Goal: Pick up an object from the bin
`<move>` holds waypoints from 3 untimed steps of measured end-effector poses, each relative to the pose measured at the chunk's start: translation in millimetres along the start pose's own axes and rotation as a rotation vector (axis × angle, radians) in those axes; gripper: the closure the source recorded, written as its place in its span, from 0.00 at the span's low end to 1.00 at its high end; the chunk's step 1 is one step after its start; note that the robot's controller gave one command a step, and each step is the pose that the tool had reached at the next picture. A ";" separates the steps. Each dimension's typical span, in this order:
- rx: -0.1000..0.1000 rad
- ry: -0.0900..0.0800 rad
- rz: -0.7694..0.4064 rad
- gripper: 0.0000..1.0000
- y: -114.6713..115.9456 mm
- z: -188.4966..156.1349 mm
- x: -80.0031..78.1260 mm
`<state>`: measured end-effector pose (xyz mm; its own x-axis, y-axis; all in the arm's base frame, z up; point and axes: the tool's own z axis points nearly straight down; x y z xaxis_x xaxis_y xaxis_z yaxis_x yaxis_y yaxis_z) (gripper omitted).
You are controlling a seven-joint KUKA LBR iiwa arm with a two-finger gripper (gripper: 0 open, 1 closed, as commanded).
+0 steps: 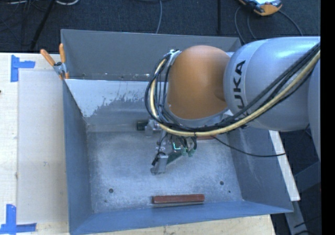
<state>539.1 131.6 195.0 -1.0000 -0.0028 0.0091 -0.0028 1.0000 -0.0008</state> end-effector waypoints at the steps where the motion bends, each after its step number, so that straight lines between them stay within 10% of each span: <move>1: -0.001 -0.008 0.004 0.00 -0.8 -4.3 -1.7; 3: 0.001 -0.009 -0.286 0.00 -84.1 57.6 -17.3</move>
Offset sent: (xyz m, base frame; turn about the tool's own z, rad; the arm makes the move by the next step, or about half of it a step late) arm 0.0093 -0.0969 -0.1250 -0.3496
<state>556.1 47.5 137.3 -0.9585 -0.2851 -0.0001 -0.2851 0.9585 -0.0009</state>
